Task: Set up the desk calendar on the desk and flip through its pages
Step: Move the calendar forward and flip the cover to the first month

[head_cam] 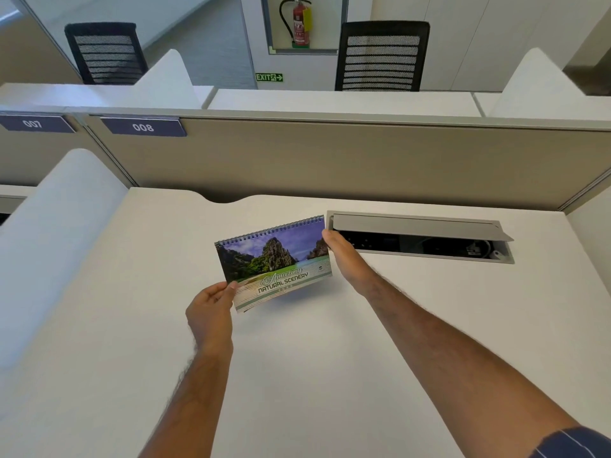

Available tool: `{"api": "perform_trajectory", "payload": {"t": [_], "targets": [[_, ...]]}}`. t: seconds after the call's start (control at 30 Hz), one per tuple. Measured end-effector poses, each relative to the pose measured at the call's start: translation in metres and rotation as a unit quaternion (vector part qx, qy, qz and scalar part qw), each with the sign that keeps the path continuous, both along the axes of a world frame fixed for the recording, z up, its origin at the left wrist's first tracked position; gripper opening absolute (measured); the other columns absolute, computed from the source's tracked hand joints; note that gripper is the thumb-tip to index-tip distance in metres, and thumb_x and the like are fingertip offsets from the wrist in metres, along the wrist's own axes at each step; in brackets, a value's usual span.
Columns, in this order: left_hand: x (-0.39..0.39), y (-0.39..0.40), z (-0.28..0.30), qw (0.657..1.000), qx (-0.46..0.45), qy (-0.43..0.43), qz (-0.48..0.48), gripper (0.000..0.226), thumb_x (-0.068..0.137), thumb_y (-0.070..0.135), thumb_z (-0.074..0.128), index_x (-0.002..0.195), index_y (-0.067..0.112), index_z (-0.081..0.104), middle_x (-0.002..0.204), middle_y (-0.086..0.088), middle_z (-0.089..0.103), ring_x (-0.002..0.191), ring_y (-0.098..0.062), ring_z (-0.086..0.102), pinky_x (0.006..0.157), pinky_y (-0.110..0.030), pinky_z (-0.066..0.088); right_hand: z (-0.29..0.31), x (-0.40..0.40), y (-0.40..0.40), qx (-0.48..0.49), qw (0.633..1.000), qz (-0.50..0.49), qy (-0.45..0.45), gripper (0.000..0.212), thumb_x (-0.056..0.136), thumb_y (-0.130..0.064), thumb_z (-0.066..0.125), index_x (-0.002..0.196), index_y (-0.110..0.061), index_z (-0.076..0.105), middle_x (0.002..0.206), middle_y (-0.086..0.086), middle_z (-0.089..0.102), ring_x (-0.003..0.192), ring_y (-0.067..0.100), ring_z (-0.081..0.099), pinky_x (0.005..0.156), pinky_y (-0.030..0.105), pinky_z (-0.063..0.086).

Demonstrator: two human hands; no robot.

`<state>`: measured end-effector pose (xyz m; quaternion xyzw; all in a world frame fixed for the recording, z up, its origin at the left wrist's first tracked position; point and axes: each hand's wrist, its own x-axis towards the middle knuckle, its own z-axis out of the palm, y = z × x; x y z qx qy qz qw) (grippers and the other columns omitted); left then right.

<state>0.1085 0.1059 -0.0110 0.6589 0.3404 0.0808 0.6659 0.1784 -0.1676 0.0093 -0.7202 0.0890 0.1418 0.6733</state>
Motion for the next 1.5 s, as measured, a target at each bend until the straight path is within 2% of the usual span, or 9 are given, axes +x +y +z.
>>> {"api": "perform_trajectory", "payload": {"t": [0.13,0.3,0.43,0.63,0.7,0.83,1.17,1.27,1.5], "targets": [[-0.002,-0.002,0.003,1.0,-0.001,0.007,-0.01,0.01,0.09,0.025,0.088,0.094,0.02,0.081,0.091,0.005,0.082,0.08,-0.008,0.071,0.073,-0.022,0.053,0.001,0.002,-0.001,0.032,0.999,-0.011,0.013,0.04,0.107,-0.059,0.031,0.104,-0.057,0.071,0.102,-0.045,0.069,0.095,-0.028,0.06,0.078,0.005,0.041],[-0.004,0.0,0.007,0.996,-0.05,0.0,-0.079,0.007,0.104,0.027,0.071,0.105,0.022,0.076,0.107,-0.004,0.08,0.1,-0.018,0.071,0.085,-0.028,0.055,-0.001,0.007,-0.002,0.017,0.999,-0.024,0.039,0.058,0.105,-0.065,0.019,0.103,-0.051,0.075,0.113,-0.031,0.068,0.112,-0.014,0.053,0.105,0.035,0.026],[-0.006,0.003,0.018,0.978,-0.173,-0.044,-0.108,0.031,0.111,0.017,0.048,0.126,0.003,0.071,0.123,-0.025,0.077,0.11,-0.035,0.073,0.094,-0.045,0.058,0.0,0.008,-0.003,0.032,0.998,-0.031,0.037,0.063,0.108,-0.059,0.013,0.098,-0.042,0.073,0.097,-0.036,0.073,0.094,-0.022,0.062,0.097,0.026,0.031],[0.011,0.017,0.051,0.95,-0.261,-0.138,-0.097,0.035,0.104,0.025,0.047,0.123,0.013,0.073,0.12,-0.014,0.079,0.106,-0.03,0.075,0.084,-0.036,0.064,0.004,0.006,-0.005,0.037,0.999,-0.024,0.022,0.069,0.109,-0.057,0.01,0.101,-0.041,0.077,0.103,-0.027,0.077,0.101,-0.014,0.066,0.098,0.025,0.038],[0.022,0.019,0.065,0.947,-0.252,-0.164,-0.11,0.032,0.101,0.03,0.049,0.111,0.02,0.078,0.121,-0.014,0.081,0.107,-0.03,0.078,0.089,-0.039,0.065,0.008,0.005,-0.005,0.047,0.999,-0.007,0.012,0.071,0.109,-0.056,0.008,0.099,-0.051,0.078,0.103,-0.036,0.073,0.1,-0.023,0.062,0.093,0.018,0.035],[0.044,0.024,0.082,0.955,-0.207,-0.16,-0.141,0.032,0.106,0.038,0.052,0.13,0.02,0.064,0.142,-0.008,0.074,0.126,-0.034,0.073,0.105,-0.046,0.059,0.009,0.004,-0.004,0.054,0.998,-0.006,0.011,0.067,0.11,-0.051,0.005,0.103,-0.036,0.07,0.091,-0.043,0.07,0.089,-0.031,0.058,0.086,0.017,0.031],[0.052,0.024,0.063,0.966,-0.182,-0.141,-0.115,0.046,0.106,0.043,0.063,0.144,0.017,0.059,0.14,0.001,0.075,0.12,-0.027,0.077,0.097,-0.041,0.063,0.003,0.009,-0.003,0.004,0.999,-0.017,0.03,0.066,0.106,-0.063,0.01,0.098,-0.045,0.073,0.099,-0.035,0.07,0.099,-0.021,0.058,0.1,0.031,0.027],[0.044,0.023,0.05,0.982,-0.131,-0.128,-0.054,0.03,0.104,0.037,0.065,0.13,0.021,0.067,0.128,0.001,0.077,0.119,-0.027,0.075,0.091,-0.035,0.063,0.004,0.008,-0.002,0.006,0.999,-0.014,0.029,0.064,0.107,-0.06,0.009,0.102,-0.043,0.07,0.106,-0.033,0.069,0.101,-0.02,0.058,0.1,0.03,0.027],[0.024,0.007,0.01,0.991,-0.044,0.035,-0.125,0.053,0.109,0.025,0.061,0.159,0.013,0.047,0.161,-0.008,0.052,0.138,-0.024,0.051,0.122,-0.046,0.042,0.009,0.004,0.002,0.007,0.999,-0.012,0.039,0.053,0.108,-0.058,0.011,0.106,-0.046,0.062,0.11,-0.03,0.061,0.101,-0.019,0.052,0.101,0.03,0.027]]}}
